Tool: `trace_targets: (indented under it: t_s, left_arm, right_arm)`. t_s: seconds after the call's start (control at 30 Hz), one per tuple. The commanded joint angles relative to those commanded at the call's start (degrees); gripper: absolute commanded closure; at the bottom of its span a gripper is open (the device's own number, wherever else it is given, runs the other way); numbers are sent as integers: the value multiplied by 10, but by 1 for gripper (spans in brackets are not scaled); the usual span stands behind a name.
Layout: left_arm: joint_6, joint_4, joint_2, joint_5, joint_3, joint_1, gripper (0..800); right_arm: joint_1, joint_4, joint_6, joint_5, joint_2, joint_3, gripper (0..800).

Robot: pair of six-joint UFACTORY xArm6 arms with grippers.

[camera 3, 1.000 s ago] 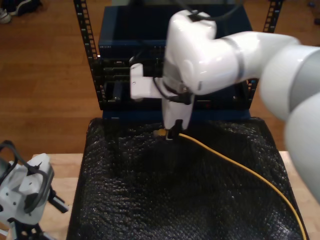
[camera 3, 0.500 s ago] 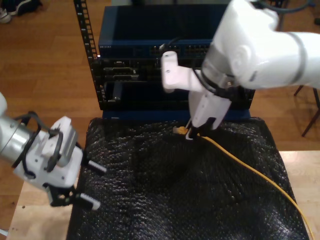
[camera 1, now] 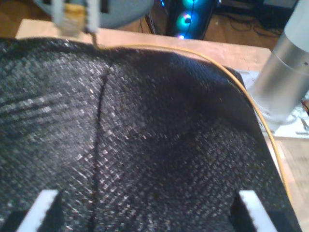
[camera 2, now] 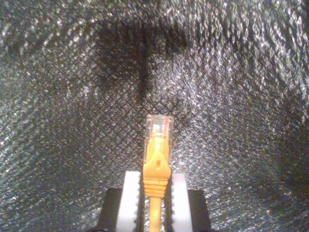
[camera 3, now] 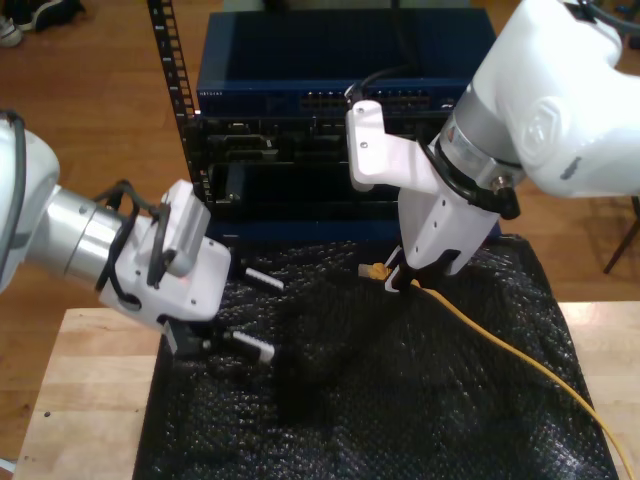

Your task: Grab the cable and plug it in

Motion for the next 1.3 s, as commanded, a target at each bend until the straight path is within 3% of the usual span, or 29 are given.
trace_targets:
  t_s: [0.23,0.8,1.3]
  left_arm:
    - [-2,-50,2,8,-12,-18,1]
    - [-29,-77,2,31,-27,-56,9]
    - [-24,-90,1,27,-28,-55,146]
  right_arm:
    - [1,24,0,20,-11,-1,794]
    - [-1,41,1,20,-17,-4,794]
    - [2,61,1,20,-17,-10,796]
